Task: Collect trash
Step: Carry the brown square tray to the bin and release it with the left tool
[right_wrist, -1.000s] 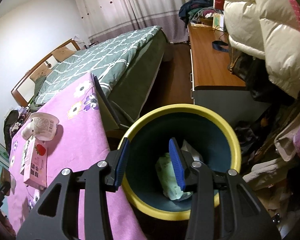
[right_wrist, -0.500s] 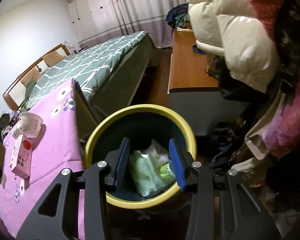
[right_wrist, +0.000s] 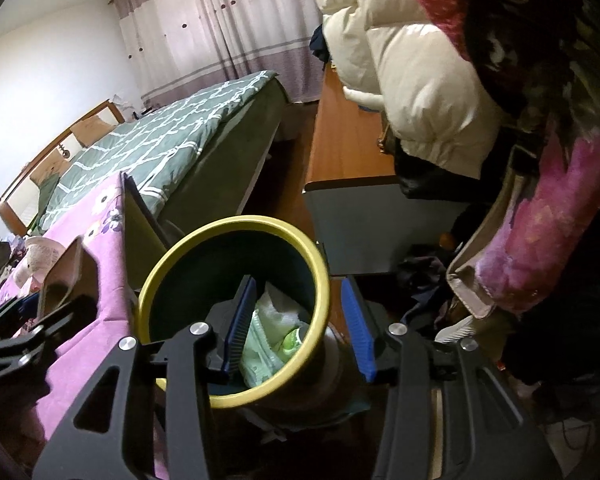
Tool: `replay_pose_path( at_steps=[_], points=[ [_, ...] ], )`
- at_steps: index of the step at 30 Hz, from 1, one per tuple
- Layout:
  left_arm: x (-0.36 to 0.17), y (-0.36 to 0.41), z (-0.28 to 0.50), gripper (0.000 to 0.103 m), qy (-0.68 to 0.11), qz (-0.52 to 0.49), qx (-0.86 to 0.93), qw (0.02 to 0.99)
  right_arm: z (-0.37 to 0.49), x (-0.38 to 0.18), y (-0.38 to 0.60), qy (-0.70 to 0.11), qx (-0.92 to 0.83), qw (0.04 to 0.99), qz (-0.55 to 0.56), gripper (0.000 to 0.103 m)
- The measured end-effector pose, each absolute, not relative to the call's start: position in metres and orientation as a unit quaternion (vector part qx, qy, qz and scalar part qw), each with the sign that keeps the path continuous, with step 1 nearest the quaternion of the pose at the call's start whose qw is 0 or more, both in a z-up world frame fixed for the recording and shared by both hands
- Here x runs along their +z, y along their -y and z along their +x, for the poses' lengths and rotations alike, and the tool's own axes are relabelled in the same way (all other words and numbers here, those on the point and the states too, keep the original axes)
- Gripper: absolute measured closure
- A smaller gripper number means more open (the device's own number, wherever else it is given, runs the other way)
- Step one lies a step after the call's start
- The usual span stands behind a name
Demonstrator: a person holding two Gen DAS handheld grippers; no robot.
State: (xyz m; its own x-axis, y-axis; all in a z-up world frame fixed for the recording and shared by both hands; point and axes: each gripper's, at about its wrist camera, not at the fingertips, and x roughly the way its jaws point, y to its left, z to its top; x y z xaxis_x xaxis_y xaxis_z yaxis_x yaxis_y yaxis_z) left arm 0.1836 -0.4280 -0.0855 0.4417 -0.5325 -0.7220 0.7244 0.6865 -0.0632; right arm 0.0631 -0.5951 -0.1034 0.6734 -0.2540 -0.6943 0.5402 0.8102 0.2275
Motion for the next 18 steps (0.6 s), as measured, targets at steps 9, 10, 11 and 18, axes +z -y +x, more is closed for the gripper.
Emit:
replay_pose_path(
  at_steps=[9, 10, 11, 18],
  points=[
    [-0.089, 0.436, 0.202, 0.011, -0.383, 0.098, -0.360, 0.845, 0.059, -0.105, 0.595, -0.339, -0.229, 0.887, 0.213, 0.059],
    [-0.085, 0.430, 0.202, 0.011, -0.380, 0.096, -0.356, 0.848, 0.060, -0.105, 0.594, -0.339, -0.228, 0.888, 0.212, 0.059],
    [-0.081, 0.423, 0.201, 0.011, -0.378, 0.093, -0.353, 0.851, 0.062, -0.105, 0.592, -0.340, -0.226, 0.888, 0.211, 0.059],
    [-0.044, 0.346, 0.191, 0.008, -0.351, 0.047, -0.326, 0.876, 0.072, -0.105, 0.572, -0.346, -0.206, 0.893, 0.201, 0.059]
  ],
)
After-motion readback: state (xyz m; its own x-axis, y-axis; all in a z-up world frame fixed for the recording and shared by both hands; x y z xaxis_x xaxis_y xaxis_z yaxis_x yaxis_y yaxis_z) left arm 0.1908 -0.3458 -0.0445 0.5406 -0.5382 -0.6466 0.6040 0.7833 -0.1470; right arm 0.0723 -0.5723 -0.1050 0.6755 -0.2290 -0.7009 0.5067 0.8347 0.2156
